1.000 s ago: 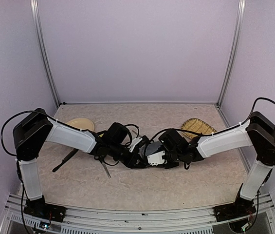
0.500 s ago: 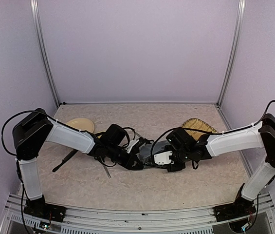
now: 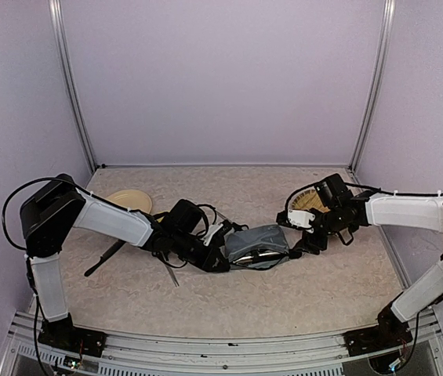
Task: Sort the hair-cutting tools
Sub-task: Adjust the kit bag at the center of the board.
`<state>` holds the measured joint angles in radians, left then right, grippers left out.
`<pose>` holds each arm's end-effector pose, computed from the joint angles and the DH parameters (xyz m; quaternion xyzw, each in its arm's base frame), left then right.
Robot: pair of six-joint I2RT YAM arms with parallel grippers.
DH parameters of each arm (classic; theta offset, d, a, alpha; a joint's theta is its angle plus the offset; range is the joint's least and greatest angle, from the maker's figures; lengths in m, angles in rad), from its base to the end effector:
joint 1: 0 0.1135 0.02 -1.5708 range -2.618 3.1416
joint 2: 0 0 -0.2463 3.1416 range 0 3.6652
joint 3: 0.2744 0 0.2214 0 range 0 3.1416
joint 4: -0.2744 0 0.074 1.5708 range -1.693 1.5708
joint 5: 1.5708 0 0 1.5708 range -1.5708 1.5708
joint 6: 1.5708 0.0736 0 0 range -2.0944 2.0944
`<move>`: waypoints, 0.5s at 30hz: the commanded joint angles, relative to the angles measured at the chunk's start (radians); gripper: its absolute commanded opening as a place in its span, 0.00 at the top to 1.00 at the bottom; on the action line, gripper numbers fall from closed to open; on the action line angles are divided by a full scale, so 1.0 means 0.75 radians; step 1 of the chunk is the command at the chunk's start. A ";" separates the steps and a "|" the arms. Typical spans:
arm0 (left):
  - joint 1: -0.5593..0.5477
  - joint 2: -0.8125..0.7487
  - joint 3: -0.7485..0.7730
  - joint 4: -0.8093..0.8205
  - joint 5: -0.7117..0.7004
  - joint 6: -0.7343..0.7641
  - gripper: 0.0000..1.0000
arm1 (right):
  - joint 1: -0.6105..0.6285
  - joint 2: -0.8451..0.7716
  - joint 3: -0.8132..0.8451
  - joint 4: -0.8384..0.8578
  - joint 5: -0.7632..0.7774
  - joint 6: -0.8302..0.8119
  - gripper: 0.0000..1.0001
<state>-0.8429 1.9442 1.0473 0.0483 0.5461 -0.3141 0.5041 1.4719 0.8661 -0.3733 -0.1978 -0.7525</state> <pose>0.2244 -0.3093 0.1110 0.3274 0.8446 -0.3973 0.1469 0.2439 0.1511 0.1652 -0.5828 0.7532 0.0578 0.2996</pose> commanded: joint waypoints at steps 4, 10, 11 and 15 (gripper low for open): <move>-0.003 -0.023 0.039 -0.060 -0.039 0.025 0.98 | -0.065 0.205 0.126 -0.236 -0.220 0.104 0.43; -0.018 -0.017 0.057 -0.080 -0.051 0.030 0.98 | -0.072 0.229 0.155 -0.292 -0.275 0.114 0.76; -0.021 -0.021 0.059 -0.086 -0.056 0.030 0.98 | -0.073 0.235 0.165 -0.320 -0.287 0.113 0.88; -0.058 -0.077 0.140 -0.239 -0.064 0.033 1.00 | -0.074 0.200 0.255 -0.536 -0.409 0.099 1.00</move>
<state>-0.8574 1.9438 1.0782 -0.0196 0.5102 -0.3073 0.4568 1.6390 0.9859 -0.6044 -0.3893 -0.6762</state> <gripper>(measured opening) 0.004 0.012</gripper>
